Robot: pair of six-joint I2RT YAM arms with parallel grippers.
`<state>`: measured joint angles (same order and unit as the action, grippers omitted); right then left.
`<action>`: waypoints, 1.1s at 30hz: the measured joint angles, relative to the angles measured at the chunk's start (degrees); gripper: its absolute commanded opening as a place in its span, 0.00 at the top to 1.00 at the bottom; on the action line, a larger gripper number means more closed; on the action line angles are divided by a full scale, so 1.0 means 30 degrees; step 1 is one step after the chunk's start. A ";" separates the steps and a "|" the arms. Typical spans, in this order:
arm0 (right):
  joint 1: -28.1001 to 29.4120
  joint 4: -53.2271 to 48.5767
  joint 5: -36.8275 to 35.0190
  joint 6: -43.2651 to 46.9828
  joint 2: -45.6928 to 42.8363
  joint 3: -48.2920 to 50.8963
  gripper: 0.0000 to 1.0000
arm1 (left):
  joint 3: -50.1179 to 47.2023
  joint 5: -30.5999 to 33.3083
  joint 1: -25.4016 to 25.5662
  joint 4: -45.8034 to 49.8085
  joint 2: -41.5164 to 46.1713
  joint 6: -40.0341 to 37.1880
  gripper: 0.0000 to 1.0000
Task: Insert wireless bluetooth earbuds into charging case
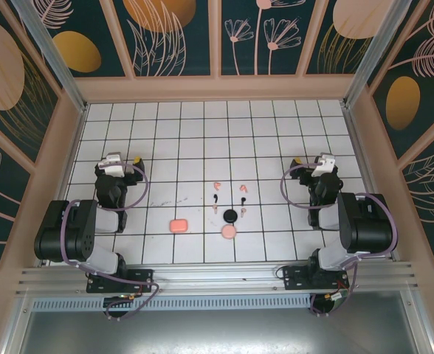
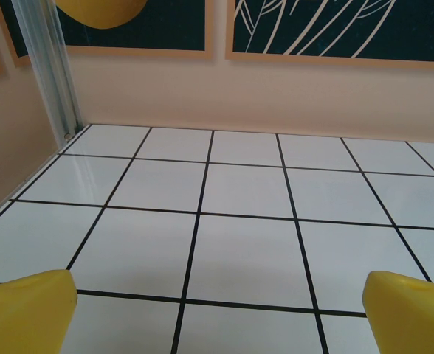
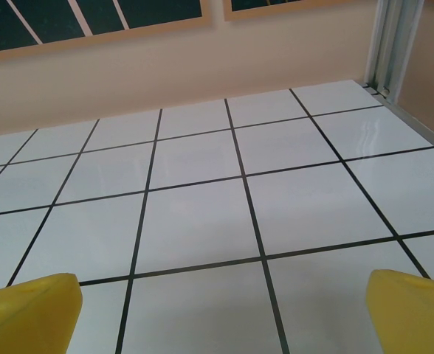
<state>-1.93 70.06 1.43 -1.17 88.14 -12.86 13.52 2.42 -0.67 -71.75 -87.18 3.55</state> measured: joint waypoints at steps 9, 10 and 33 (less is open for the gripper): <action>-0.0255 0.0000 0.0248 -0.0007 0.0000 0.0000 0.01 | 0.0007 0.0000 0.0000 0.0007 0.0000 0.0066 0.01; -0.0255 0.0000 0.0299 -0.0007 0.0000 0.0000 0.01 | 0.0015 0.0000 0.0000 0.0007 0.0000 0.0066 0.01; 0.0138 -1.3930 -0.1851 -0.5770 -0.7635 -0.6688 0.01 | 0.3701 0.0007 0.0007 0.8306 0.5136 0.1078 0.01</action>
<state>-1.52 28.27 -4.12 -18.48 65.23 -32.93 24.62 2.44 -0.64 -46.83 -71.77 6.79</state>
